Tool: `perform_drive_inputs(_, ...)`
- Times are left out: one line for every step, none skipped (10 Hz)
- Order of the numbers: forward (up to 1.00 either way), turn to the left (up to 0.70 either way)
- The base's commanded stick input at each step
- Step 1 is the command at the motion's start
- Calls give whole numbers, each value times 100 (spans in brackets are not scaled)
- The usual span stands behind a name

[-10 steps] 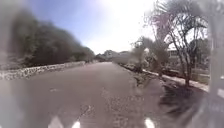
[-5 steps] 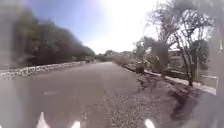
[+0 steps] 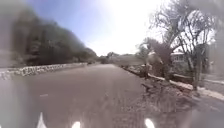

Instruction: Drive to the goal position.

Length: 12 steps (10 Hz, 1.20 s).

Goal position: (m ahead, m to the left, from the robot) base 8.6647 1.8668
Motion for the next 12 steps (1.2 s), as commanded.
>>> perform_drive_inputs(50, 0)
perform_drive_inputs(50, -5)
perform_drive_inputs(50, -20)
perform_drive_inputs(50, -34)
perform_drive_inputs(50, -49)
perform_drive_inputs(50, -50)
perform_drive_inputs(50, -50)
perform_drive_inputs(50, -49)
perform_drive_inputs(50, -29)
perform_drive_inputs(50, -8)
perform_drive_inputs(50, -13)
perform_drive_inputs(50, -34)
